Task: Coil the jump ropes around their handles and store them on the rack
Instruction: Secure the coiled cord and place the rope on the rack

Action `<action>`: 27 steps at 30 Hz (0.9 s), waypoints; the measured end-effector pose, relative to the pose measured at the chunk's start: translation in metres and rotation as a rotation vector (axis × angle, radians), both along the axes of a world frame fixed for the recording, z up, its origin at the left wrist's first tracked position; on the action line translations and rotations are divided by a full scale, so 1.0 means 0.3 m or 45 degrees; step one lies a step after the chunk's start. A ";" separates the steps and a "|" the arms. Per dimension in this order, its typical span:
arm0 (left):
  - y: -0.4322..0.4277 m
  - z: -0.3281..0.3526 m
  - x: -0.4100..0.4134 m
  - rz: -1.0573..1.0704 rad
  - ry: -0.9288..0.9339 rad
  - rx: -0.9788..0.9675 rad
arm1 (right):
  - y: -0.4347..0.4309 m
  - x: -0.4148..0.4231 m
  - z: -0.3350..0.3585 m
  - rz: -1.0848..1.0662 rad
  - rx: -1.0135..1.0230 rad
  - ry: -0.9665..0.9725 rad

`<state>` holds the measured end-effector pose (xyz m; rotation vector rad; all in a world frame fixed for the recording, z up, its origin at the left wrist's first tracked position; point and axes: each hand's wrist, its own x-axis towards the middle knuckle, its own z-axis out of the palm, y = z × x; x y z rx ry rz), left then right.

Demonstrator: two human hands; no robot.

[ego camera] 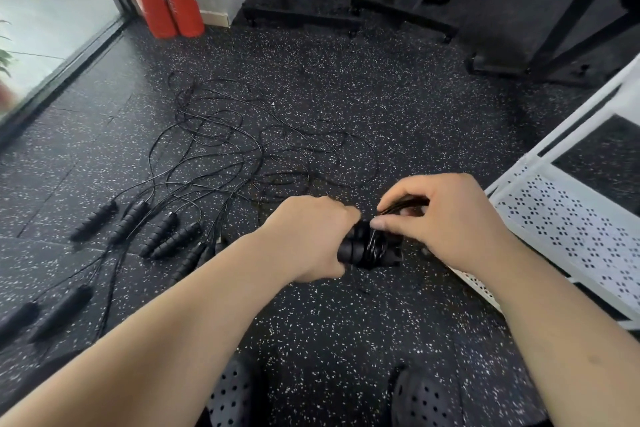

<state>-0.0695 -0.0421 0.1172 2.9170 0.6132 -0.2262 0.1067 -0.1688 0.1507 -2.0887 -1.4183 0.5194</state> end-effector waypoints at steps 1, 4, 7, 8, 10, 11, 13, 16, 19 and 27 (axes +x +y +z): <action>-0.004 0.002 0.001 -0.044 -0.014 -0.012 | 0.000 0.009 -0.006 -0.006 -0.033 0.056; -0.013 0.010 0.000 -0.153 -0.060 -0.047 | -0.004 0.033 -0.025 -0.001 -0.098 0.200; -0.024 0.018 0.002 -0.221 -0.126 -0.104 | -0.011 0.050 -0.026 0.003 -0.077 0.393; -0.028 0.021 0.003 -0.224 -0.147 -0.124 | -0.015 0.051 -0.027 -0.002 -0.060 0.462; -0.032 0.030 0.003 -0.198 -0.207 -0.173 | -0.024 0.055 -0.033 -0.037 -0.039 0.612; -0.035 0.036 0.002 -0.175 -0.244 -0.201 | -0.027 0.055 -0.038 -0.064 -0.043 0.701; -0.041 0.054 0.001 -0.121 -0.327 -0.276 | -0.027 0.043 -0.051 -0.122 -0.052 0.948; -0.043 0.081 0.001 0.021 -0.443 -0.425 | -0.016 -0.009 -0.075 -0.311 -0.045 1.263; -0.026 0.086 0.006 0.191 -0.501 -0.489 | -0.004 -0.063 -0.134 -0.406 -0.081 1.094; 0.054 0.034 0.004 0.510 -0.389 -0.113 | -0.017 -0.186 -0.122 0.009 -0.267 0.218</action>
